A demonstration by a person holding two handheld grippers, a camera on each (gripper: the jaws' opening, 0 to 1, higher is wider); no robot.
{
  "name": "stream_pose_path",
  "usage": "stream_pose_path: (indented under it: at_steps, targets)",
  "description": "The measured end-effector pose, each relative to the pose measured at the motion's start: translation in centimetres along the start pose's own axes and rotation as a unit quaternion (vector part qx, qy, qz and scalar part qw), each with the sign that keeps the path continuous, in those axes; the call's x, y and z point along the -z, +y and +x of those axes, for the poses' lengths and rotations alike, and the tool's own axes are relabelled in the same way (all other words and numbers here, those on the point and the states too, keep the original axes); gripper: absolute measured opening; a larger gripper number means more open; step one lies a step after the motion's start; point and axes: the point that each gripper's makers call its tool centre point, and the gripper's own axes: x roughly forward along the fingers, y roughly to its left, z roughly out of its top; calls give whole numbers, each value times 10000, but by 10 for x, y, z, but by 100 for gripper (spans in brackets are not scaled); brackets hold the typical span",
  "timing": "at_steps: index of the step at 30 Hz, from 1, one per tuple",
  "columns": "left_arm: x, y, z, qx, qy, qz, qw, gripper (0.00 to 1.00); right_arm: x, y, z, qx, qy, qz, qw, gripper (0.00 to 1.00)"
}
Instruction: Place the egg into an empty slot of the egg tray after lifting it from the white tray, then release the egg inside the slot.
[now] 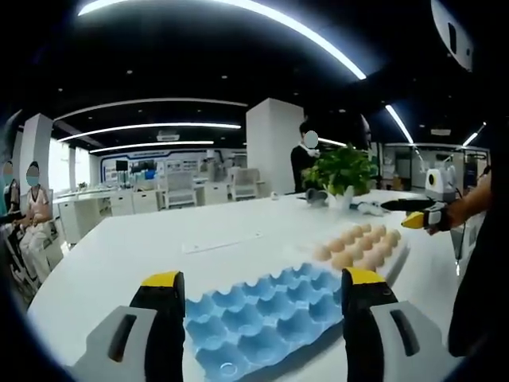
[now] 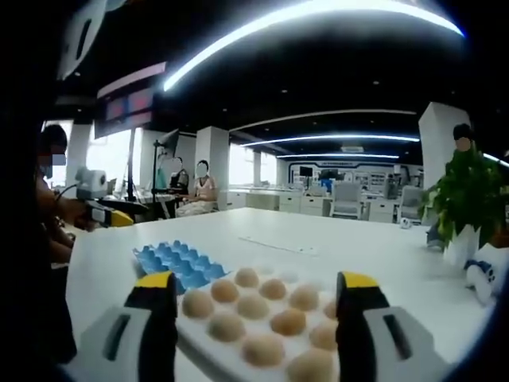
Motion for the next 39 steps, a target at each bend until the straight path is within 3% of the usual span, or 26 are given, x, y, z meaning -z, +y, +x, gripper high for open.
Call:
stream_pose_path:
  at_steps: [6, 10, 11, 15, 19, 22, 26, 28, 31, 33, 35, 39]
  targets:
    - [0, 0, -1, -10, -33, -3, 10000, 80, 1, 19, 7, -224, 70, -47, 9997, 82]
    - [1, -2, -2, 18, -38, -10, 10000, 79, 21, 44, 13, -606, 654, 327, 9955, 59]
    - [1, -2, -2, 14, -48, -1, 10000, 79, 22, 48, 16, -614, 682, 294, 9953, 54]
    - [1, -1, -3, 14, -44, -44, 10000, 78, 27, 68, 31, -717, 845, -136, 9937, 52]
    - [2, 0, -4, 10, -55, -42, 10000, 77, 36, 82, 47, -793, 1246, -20, 9890, 28]
    - [3, 1, -4, 17, -57, -92, 9999, 77, 50, 78, 59, -598, 1710, -480, 9823, 28]
    - [1, 3, -6, 25, -112, -98, 9999, 77, 67, 82, 64, -671, 2135, -221, 9744, 27]
    - [1, 4, -7, 58, -116, -153, 9998, 79, 75, 82, 63, -721, 2413, -385, 9670, 26]
    - [-2, 4, -9, 105, -132, -168, 9997, 79, 77, 83, 63, -755, 2526, -709, 9620, 25]
    - [-7, 3, -11, 162, -212, -135, 9996, 78, 77, 83, 65, -700, 2608, -649, 9606, 26]
    - [-11, 2, -13, 220, -288, -86, 9993, 77, 81, 83, 63, -823, 2853, -982, 9498, 26]
    - [-10, 4, -16, 295, -277, -11, 9992, 77, 83, 83, 66, -905, 3060, -915, 9433, 27]
